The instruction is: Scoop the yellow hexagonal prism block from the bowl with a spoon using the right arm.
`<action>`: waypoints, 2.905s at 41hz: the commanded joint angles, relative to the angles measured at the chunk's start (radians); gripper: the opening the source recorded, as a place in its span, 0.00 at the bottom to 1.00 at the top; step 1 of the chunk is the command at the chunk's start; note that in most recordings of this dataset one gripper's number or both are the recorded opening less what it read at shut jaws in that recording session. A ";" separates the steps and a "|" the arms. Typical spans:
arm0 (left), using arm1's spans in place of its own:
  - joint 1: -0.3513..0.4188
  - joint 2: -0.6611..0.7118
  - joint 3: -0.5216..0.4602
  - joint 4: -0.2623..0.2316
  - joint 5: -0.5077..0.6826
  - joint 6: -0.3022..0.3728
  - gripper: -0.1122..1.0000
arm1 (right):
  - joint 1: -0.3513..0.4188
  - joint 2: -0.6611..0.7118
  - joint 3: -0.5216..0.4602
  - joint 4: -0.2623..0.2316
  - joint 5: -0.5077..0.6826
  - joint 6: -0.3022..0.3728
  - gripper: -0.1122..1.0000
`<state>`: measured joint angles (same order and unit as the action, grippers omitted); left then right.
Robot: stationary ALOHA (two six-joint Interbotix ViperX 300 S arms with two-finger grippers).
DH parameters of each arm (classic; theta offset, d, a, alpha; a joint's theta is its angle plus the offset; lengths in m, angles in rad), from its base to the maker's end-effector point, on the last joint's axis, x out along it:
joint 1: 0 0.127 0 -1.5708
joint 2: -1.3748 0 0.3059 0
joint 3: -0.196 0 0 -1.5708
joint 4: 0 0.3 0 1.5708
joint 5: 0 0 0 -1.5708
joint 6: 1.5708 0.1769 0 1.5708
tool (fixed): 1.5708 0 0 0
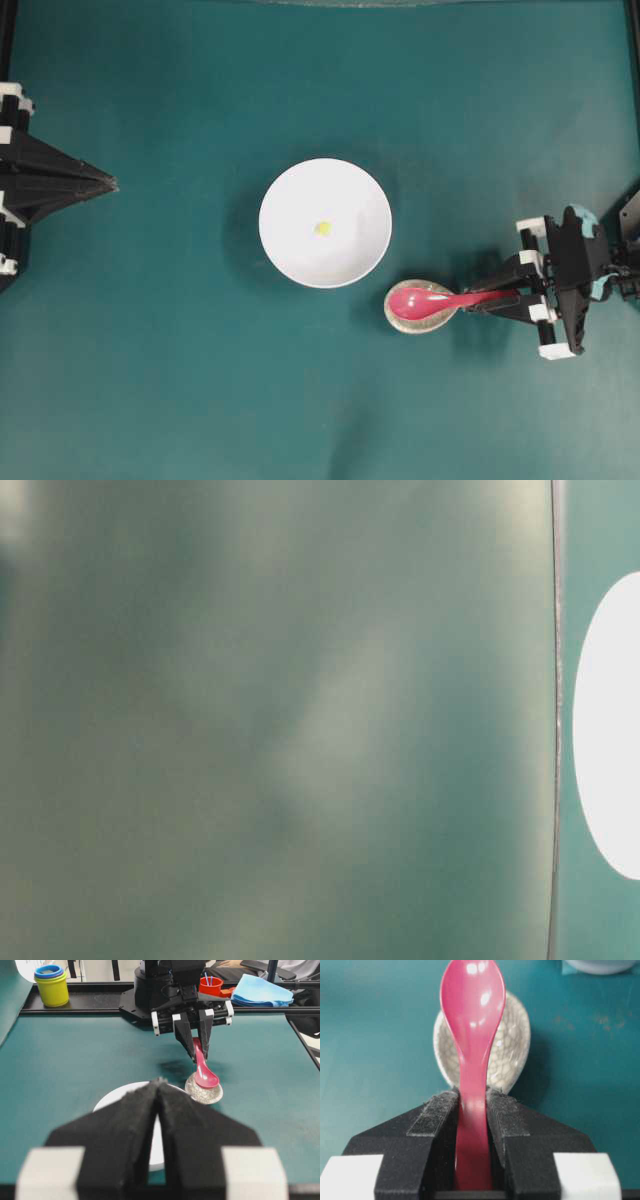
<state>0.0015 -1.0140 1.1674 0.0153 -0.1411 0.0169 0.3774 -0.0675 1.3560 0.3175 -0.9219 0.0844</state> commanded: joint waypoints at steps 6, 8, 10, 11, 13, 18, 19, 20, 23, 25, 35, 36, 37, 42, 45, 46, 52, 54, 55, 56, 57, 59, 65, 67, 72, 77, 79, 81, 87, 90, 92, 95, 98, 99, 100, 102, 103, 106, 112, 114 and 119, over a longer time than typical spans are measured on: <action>0.003 0.005 -0.032 0.003 -0.008 0.000 0.14 | -0.038 -0.115 -0.018 0.002 0.077 -0.038 0.29; 0.002 0.005 -0.032 0.003 -0.008 0.000 0.14 | -0.048 -0.138 -0.026 0.002 0.097 -0.055 0.29; 0.002 0.005 -0.034 0.003 -0.006 0.000 0.14 | -0.058 -0.161 -0.034 0.002 0.123 -0.074 0.29; 0.002 0.005 -0.032 0.003 -0.005 0.000 0.14 | -0.064 -0.175 -0.041 0.002 0.143 -0.084 0.29; 0.002 0.005 -0.032 0.003 -0.005 0.000 0.14 | -0.074 -0.192 -0.052 0.000 0.172 -0.101 0.29; 0.002 0.005 -0.032 0.003 -0.003 0.000 0.14 | -0.120 -0.250 -0.100 0.002 0.314 -0.152 0.29; 0.002 0.005 -0.032 0.002 -0.003 0.000 0.14 | -0.129 -0.259 -0.112 0.002 0.342 -0.158 0.29; 0.002 0.003 -0.032 0.003 -0.003 0.000 0.14 | -0.140 -0.267 -0.121 0.002 0.368 -0.166 0.29; 0.002 0.005 -0.032 0.003 -0.003 0.000 0.14 | -0.187 -0.301 -0.172 -0.002 0.502 -0.199 0.29; 0.002 0.003 -0.032 0.003 -0.003 0.000 0.14 | -0.212 -0.313 -0.201 -0.002 0.574 -0.219 0.29; 0.002 0.003 -0.032 0.003 0.023 -0.003 0.14 | -0.321 -0.337 -0.341 -0.006 0.834 -0.285 0.29; 0.002 0.005 -0.032 0.003 0.028 -0.003 0.14 | -0.330 -0.337 -0.350 -0.008 0.853 -0.290 0.29; 0.002 0.005 -0.032 0.003 0.035 -0.003 0.14 | -0.339 -0.337 -0.359 -0.008 0.871 -0.293 0.29; 0.003 0.005 -0.032 0.003 0.051 -0.005 0.14 | -0.387 -0.337 -0.417 -0.008 0.983 -0.304 0.29; 0.002 0.005 -0.032 0.003 0.048 -0.005 0.14 | -0.414 -0.337 -0.453 -0.009 1.051 -0.304 0.29; 0.002 0.005 -0.032 0.003 0.048 -0.005 0.14 | -0.423 -0.337 -0.469 -0.009 1.081 -0.304 0.29; 0.002 0.006 -0.032 0.002 0.048 -0.005 0.14 | -0.472 -0.336 -0.548 -0.015 1.233 -0.301 0.29; 0.002 0.008 -0.032 0.003 0.046 -0.002 0.14 | -0.489 -0.334 -0.574 -0.017 1.285 -0.299 0.29; 0.002 0.008 -0.032 0.003 0.046 -0.002 0.14 | -0.497 -0.333 -0.584 -0.018 1.305 -0.296 0.29; 0.002 0.008 -0.032 0.003 0.046 -0.002 0.14 | -0.503 -0.333 -0.597 -0.017 1.322 -0.295 0.29; 0.002 0.008 -0.032 0.003 0.046 -0.002 0.14 | -0.511 -0.330 -0.611 -0.017 1.351 -0.291 0.29; 0.002 0.008 -0.032 0.003 0.048 0.000 0.14 | -0.525 -0.324 -0.635 -0.017 1.399 -0.290 0.29; 0.002 0.008 -0.032 0.003 0.046 0.000 0.14 | -0.552 -0.290 -0.704 -0.017 1.525 -0.287 0.29; 0.003 0.006 -0.032 0.003 0.048 0.000 0.14 | -0.560 -0.270 -0.724 -0.017 1.559 -0.287 0.29; 0.002 0.005 -0.032 0.003 0.046 0.000 0.14 | -0.572 -0.218 -0.772 -0.018 1.628 -0.288 0.29; 0.002 0.005 -0.032 0.003 0.048 0.002 0.14 | -0.584 -0.161 -0.830 -0.018 1.700 -0.288 0.29; 0.002 0.005 -0.032 0.003 0.049 0.002 0.14 | -0.586 -0.140 -0.853 -0.020 1.730 -0.288 0.29; 0.002 0.003 -0.032 0.003 0.049 0.002 0.14 | -0.588 -0.118 -0.877 -0.020 1.764 -0.288 0.29; 0.002 0.005 -0.032 0.003 0.049 0.002 0.14 | -0.588 -0.063 -0.943 -0.020 1.842 -0.287 0.29; 0.002 0.005 -0.032 0.003 0.048 0.002 0.14 | -0.588 -0.040 -0.969 -0.021 1.873 -0.287 0.29; 0.002 0.005 -0.032 0.003 0.046 0.002 0.14 | -0.588 -0.028 -0.985 -0.020 1.885 -0.287 0.29; 0.002 0.005 -0.032 0.003 0.046 0.002 0.14 | -0.588 -0.012 -1.000 -0.020 1.893 -0.287 0.29; 0.002 0.005 -0.032 0.005 0.046 0.002 0.14 | -0.588 0.003 -1.008 -0.021 1.894 -0.287 0.29; 0.002 0.003 -0.032 0.005 0.046 0.003 0.14 | -0.588 0.006 -1.008 -0.020 1.896 -0.287 0.29; 0.002 0.003 -0.032 0.003 0.046 0.003 0.14 | -0.588 0.009 -1.008 -0.020 1.896 -0.287 0.29; 0.002 0.003 -0.032 0.005 0.044 0.003 0.14 | -0.588 0.015 -1.006 -0.020 1.896 -0.287 0.29; 0.002 0.005 -0.032 0.003 0.046 0.003 0.14 | -0.588 0.021 -1.006 -0.020 1.896 -0.285 0.29; 0.002 0.005 -0.032 0.003 0.046 0.003 0.14 | -0.586 0.032 -1.003 -0.020 1.896 -0.285 0.29; 0.002 0.005 -0.032 0.003 0.046 0.003 0.14 | -0.588 0.051 -1.000 -0.020 1.894 -0.285 0.29; 0.002 0.003 -0.032 0.005 0.046 0.003 0.14 | -0.588 0.057 -1.000 -0.020 1.891 -0.285 0.29; 0.002 0.003 -0.032 0.003 0.044 0.003 0.14 | -0.588 0.071 -1.000 -0.020 1.890 -0.285 0.29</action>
<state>0.0031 -1.0155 1.1643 0.0169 -0.0874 0.0184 -0.2071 0.0138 0.3728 0.2945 0.9725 -0.2025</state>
